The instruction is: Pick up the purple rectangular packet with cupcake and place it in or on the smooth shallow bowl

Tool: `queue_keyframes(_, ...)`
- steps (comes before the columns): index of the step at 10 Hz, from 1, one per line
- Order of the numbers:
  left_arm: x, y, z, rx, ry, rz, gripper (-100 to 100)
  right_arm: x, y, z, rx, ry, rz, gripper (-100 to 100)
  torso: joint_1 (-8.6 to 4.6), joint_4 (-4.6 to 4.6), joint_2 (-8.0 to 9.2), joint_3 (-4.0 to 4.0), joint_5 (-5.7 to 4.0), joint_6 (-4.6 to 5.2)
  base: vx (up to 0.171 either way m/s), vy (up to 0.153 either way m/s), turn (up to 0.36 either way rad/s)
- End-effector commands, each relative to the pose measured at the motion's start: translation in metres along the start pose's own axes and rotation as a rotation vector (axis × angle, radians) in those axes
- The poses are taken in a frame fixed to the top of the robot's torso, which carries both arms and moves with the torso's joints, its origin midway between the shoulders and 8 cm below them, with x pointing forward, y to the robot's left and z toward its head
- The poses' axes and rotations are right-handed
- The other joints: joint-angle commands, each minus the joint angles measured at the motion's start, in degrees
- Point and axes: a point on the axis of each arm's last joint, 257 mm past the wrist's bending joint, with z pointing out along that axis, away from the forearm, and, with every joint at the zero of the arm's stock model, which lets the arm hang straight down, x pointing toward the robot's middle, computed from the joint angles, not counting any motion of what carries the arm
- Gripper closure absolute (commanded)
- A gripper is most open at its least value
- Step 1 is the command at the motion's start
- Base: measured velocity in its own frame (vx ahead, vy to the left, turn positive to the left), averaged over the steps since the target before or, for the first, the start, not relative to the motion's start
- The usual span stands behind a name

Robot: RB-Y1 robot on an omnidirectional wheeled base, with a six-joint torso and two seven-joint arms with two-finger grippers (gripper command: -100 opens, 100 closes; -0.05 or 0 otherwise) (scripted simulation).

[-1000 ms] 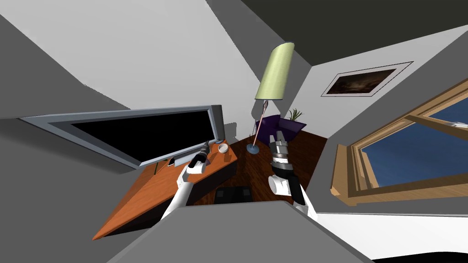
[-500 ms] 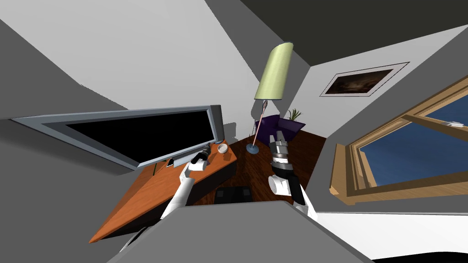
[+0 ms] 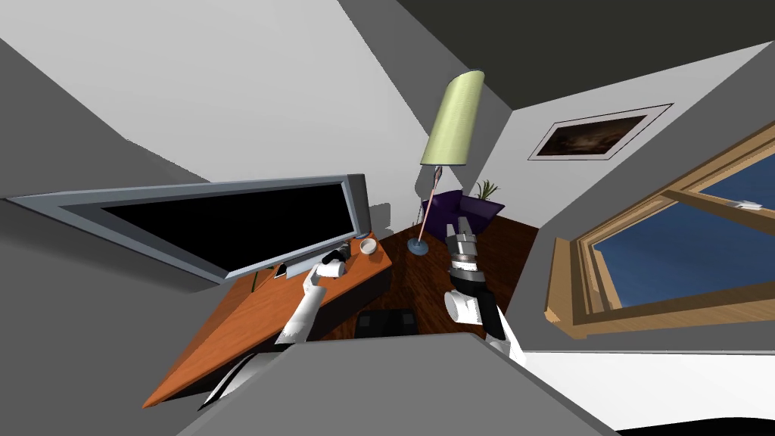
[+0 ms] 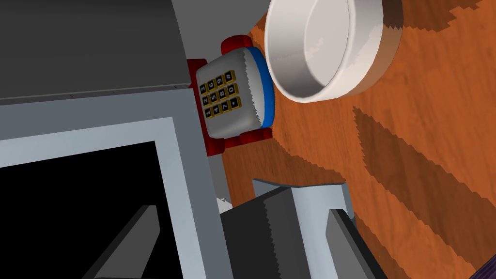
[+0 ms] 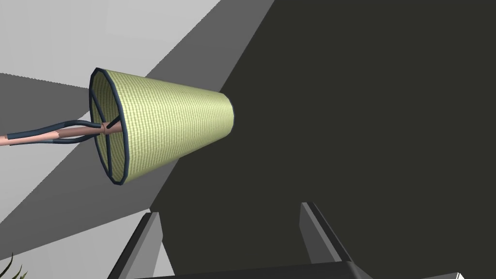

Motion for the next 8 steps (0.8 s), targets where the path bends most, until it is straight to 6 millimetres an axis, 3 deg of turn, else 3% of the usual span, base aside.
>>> queue_keyframes(1,0.0,0.012,0.008,-0.063,0.001,-0.016,-100,0.0,0.0,0.0,0.0,0.0,0.0,0,0.0,0.0,0.0,0.0,0.0,0.0,0.0,0.0,0.0)
queue_keyframes(2,-0.003,0.028,0.009,-0.109,-0.004,-0.018,-100,0.0,0.0,0.0,0.0,0.0,0.0,0,0.01,0.01,0.0,0.0,0.0,0.01,0.0,0.0,0.0)
queue_keyframes(5,-0.005,0.047,0.014,-0.197,-0.009,-0.034,-100,0.0,0.0,0.0,0.0,0.0,0.0,0,0.02,0.01,0.01,0.01,0.0,0.0,0.003,0.004,-0.003)
queue_keyframes(6,-0.005,0.044,0.017,-0.223,-0.009,-0.05,-100,0.0,0.0,0.0,0.0,0.0,0.0,0,0.02,0.01,0.02,0.01,0.0,-0.01,0.004,0.008,0.003)
queue_keyframes(7,-0.007,0.06,0.016,-0.271,-0.015,-0.052,-100,0.0,0.0,0.0,0.0,0.0,0.0,0,0.03,0.01,0.01,0.01,0.0,0.0,0.005,0.009,-0.002)
queue_keyframes(8,-0.008,0.059,0.02,-0.298,-0.017,-0.069,-100,0.0,0.0,0.0,0.0,0.0,0.0,0,0.03,0.0,0.01,0.01,0.01,0.0,0.007,0.012,0.002)
